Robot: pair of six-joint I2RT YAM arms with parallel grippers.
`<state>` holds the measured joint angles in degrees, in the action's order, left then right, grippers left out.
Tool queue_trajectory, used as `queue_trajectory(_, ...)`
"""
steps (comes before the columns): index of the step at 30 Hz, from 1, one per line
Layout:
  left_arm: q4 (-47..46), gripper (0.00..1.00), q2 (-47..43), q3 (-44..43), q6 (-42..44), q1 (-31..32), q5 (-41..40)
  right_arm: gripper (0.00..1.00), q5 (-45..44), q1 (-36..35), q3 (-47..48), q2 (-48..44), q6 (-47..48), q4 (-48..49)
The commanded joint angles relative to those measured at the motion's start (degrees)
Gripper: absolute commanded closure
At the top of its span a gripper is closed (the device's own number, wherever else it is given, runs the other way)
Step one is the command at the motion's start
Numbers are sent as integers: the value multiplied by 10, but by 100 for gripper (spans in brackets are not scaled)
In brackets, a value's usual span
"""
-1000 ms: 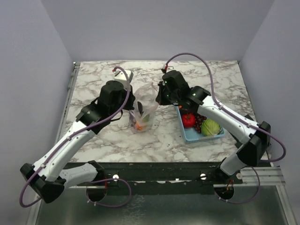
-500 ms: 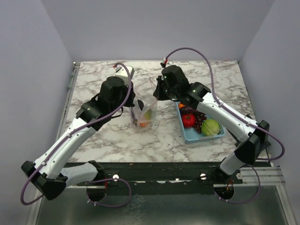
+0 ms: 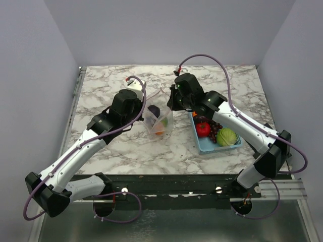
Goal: Place the food in the zip-top bag and seal the zipper
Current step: Adjust the zipper food storage bag at the center of the board.
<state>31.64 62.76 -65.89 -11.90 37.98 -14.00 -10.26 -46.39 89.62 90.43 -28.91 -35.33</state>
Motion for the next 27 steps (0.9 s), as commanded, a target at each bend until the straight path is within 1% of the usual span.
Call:
queue_trajectory(1, -45, 100, -20, 14, 15, -1, -4, 92, -13, 2, -1, -6, -3, 2)
queue_trajectory(3, -57, 100, -26, 25, 17, -2, 3, 83, -17, 2, 0, -14, -3, -1)
queue_trajectory(6, -77, 100, -36, 45, 20, -4, 23, 75, -19, 2, -2, -28, -5, -2)
queue_trajectory(10, -86, 100, -43, 63, 18, -8, 31, 58, -26, 2, -12, -48, -10, 0)
queue_trajectory(12, -93, 100, -48, 73, 14, -8, 35, 52, -32, 2, -16, -58, -11, -4)
queue_trajectory(15, -101, 100, -55, 83, 13, -10, 36, 47, -45, 2, -20, -73, -16, -18)
queue_trajectory(21, -111, 100, -71, 96, 6, -17, 47, 40, -78, 2, -50, -120, -32, -49)
queue_trajectory(27, -116, 100, -79, 104, 7, -19, 49, 31, -166, 2, -95, -163, -58, -109)
